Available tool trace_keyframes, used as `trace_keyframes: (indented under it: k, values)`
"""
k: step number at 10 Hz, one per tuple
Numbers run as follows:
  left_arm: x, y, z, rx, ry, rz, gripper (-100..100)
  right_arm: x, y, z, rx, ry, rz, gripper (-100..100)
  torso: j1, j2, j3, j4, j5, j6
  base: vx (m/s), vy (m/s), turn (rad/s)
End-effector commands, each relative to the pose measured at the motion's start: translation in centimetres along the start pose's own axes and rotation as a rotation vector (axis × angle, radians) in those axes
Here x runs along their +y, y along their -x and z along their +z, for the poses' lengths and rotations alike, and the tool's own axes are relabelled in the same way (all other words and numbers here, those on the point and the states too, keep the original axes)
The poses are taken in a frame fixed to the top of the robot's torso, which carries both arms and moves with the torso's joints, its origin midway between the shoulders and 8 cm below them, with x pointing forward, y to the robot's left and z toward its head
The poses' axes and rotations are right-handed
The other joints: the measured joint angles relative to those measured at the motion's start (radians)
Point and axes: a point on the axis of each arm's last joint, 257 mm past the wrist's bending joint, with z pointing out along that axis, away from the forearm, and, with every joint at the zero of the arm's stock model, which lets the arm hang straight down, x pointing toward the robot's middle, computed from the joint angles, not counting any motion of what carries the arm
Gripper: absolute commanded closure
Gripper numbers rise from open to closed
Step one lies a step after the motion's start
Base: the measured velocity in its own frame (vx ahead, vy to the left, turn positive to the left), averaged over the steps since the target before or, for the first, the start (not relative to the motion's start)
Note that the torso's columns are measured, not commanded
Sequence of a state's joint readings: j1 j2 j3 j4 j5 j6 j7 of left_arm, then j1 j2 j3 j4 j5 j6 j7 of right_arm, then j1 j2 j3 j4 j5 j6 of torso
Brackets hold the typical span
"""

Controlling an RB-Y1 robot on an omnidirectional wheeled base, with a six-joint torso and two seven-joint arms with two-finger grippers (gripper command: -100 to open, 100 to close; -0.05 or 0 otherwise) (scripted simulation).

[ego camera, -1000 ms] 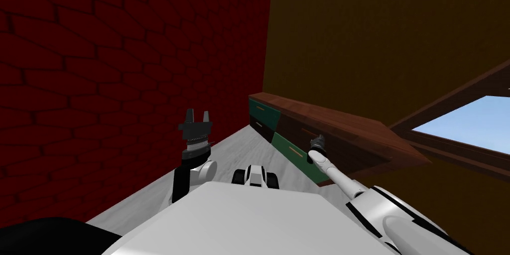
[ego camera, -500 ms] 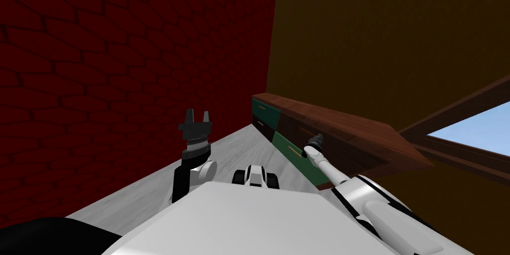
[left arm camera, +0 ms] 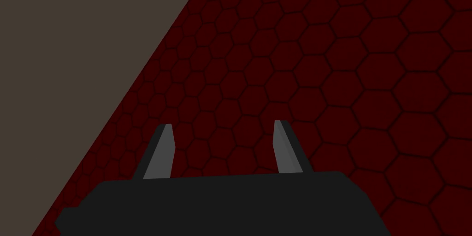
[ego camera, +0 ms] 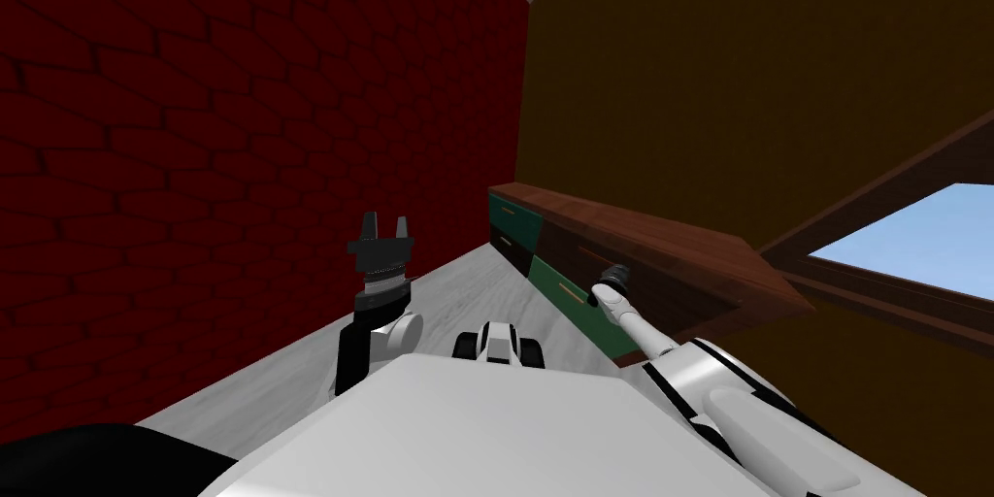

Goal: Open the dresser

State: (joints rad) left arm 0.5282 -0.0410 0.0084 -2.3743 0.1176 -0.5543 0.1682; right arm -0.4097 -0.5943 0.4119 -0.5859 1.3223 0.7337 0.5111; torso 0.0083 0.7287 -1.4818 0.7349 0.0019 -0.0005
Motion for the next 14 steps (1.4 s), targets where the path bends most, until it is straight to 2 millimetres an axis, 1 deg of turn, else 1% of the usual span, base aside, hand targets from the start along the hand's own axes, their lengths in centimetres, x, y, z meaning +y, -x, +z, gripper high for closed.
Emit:
trace_keyframes:
  k: [1, 2, 5, 7, 8, 9, 10, 13, 14]
  values:
    - [0.0, 0.0, 0.0, 0.0, 0.0, 0.0, 0, 0.0, -0.2, -0.2, -0.033, 0.007, 0.003, 100, -0.004, 0.004, 0.003, 0.002, -0.002, -0.003, 0.091, 0.1, -0.09]
    - [0.0, 0.0, 0.0, 0.0, 0.0, 0.0, 0, 0.0, -0.4, -0.3, -0.052, 0.011, 0.002, 100, -0.008, 0.008, 0.005, 0.003, -0.003, -0.008, 0.067, 0.056, -0.102]
    - [0.0, 0.0, 0.0, 0.0, 0.0, 0.0, 0, 0.2, -1.0, -0.8, -0.11, 0.029, -0.004, 100, -0.006, 0.005, 0.004, 0.002, -0.003, -0.003, 0.109, 0.1, -0.187]
    - [0.0, 0.0, 0.0, 0.0, 0.0, 0.0, 0, 0.4, -1.3, -1.3, -0.148, 0.046, -0.008, 100, -0.006, 0.007, 0.005, 0.001, -0.004, -0.003, 0.101, 0.146, -0.208]
    - [0.0, 0.0, 0.0, 0.0, 0.0, 0.0, 0, 0.0, -1.7, -0.9, -0.128, 0.033, -0.01, 100, -0.008, 0.006, 0.004, 0.002, -0.004, -0.005, 0.045, 0.061, -0.078]
    - [0.0, 0.0, 0.0, 0.0, 0.0, 0.0, 0, -0.3, -2.5, -0.5, -0.104, 0.029, -0.009, 100, -0.012, 0.008, 0.005, 0.003, -0.004, -0.006, -0.092, 0.018, 0.181]
    - [0.0, 0.0, 0.0, 0.0, 0.0, 0.0, 0, -0.5, -2.8, -0.2, -0.093, 0.027, -0.007, 100, -0.011, 0.012, 0.008, 0.003, -0.006, -0.009, -0.173, -0.007, 0.222]
    - [0.0, 0.0, 0.0, 0.0, 0.0, 0.0, 0, -1.2, -4.1, 0.8, -0.038, 0.016, 0.001, 100, -0.005, 0.008, 0.005, 0.003, -0.002, -0.004, -0.213, 0.025, 0.239]
    - [0.0, 0.0, 0.0, 0.0, 0.0, 0.0, 0, -1.3, -4.4, 0.9, -0.027, 0.014, 0.003, 100, -0.004, 0.005, 0.003, 0.003, -0.001, -0.007, -0.206, 0.043, 0.231]
